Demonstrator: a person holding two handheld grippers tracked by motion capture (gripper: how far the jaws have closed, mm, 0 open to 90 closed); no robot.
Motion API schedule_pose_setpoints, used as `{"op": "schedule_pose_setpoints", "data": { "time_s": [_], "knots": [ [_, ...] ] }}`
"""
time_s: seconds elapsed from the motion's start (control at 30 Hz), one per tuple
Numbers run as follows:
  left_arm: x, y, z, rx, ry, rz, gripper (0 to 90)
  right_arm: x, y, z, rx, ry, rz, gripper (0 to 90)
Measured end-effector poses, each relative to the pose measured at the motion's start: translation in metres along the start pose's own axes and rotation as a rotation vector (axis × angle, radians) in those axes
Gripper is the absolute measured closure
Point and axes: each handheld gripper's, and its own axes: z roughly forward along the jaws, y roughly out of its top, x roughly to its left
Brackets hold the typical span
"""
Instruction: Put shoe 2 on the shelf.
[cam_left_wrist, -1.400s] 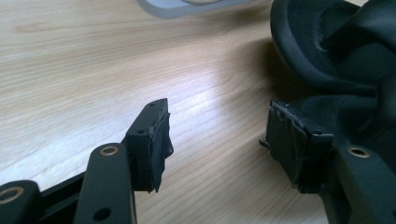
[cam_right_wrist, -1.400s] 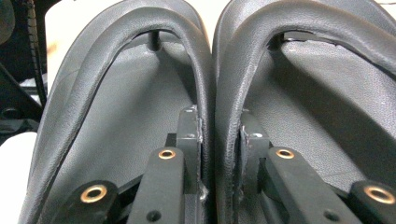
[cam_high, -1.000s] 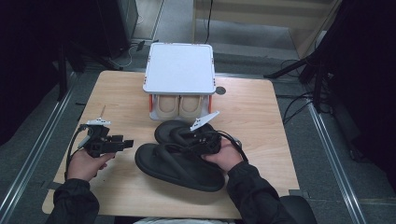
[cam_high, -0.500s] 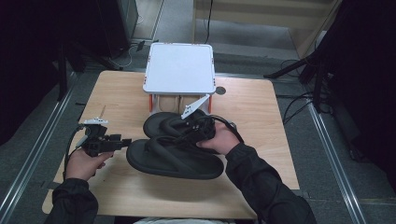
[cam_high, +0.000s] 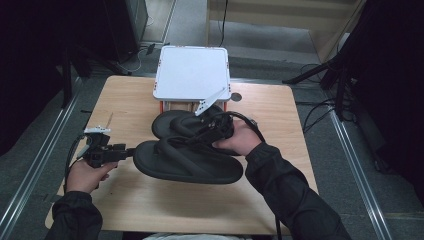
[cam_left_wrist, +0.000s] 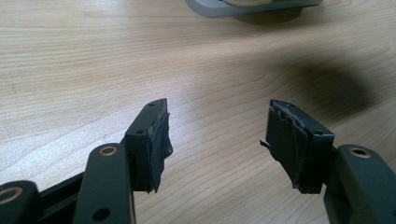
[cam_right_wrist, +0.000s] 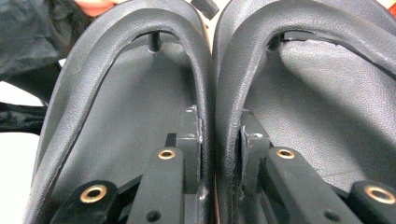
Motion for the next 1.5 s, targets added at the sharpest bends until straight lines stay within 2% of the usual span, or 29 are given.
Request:
{"op": "schedule_pose_setpoints", "data": {
  "time_s": [0.17,0.47,0.57,0.77,0.87,0.97,1.0,1.2,1.33,1.37,1.4,1.5],
  "knots": [
    [-0.001,0.000,0.001,0.006,-0.003,0.007,40.2,0.001,0.016,-0.017,-0.010,0.008,-0.015,75.9],
    [-0.003,0.001,0.004,0.010,-0.004,0.013,40.2,-0.002,0.041,-0.034,-0.013,0.000,-0.033,75.9],
    [-0.003,0.001,0.004,0.009,-0.006,0.010,40.1,-0.010,0.053,-0.038,-0.038,-0.016,-0.022,75.9],
    [-0.004,0.001,0.005,0.009,-0.021,0.006,40.0,-0.023,0.065,-0.038,-0.047,-0.024,0.000,75.9],
    [-0.005,0.001,0.005,0.007,-0.031,0.013,39.9,-0.034,0.075,-0.038,-0.050,-0.073,0.047,76.1],
    [-0.004,0.002,0.005,0.012,-0.032,0.014,39.9,-0.041,0.080,-0.037,-0.044,-0.102,0.066,76.1],
    [-0.005,0.002,0.005,0.016,-0.034,0.018,39.9,-0.046,0.084,-0.036,-0.043,-0.133,0.090,76.1],
    [-0.007,0.002,0.006,0.022,-0.042,0.023,40.0,-0.061,0.097,-0.038,-0.059,-0.230,0.184,76.1],
    [-0.008,0.002,0.006,0.021,-0.051,0.039,40.5,-0.070,0.104,-0.042,-0.055,-0.286,0.235,76.1],
    [-0.008,0.002,0.006,0.021,-0.051,0.039,40.5,-0.070,0.104,-0.042,-0.055,-0.286,0.235,76.1],
    [-0.007,0.002,0.006,0.019,-0.048,0.041,40.5,-0.077,0.106,-0.046,-0.069,-0.314,0.273,76.1],
    [-0.007,0.002,0.004,0.012,-0.049,0.027,40.5,-0.088,0.108,-0.050,-0.083,-0.333,0.314,76.0]
  ]
}}
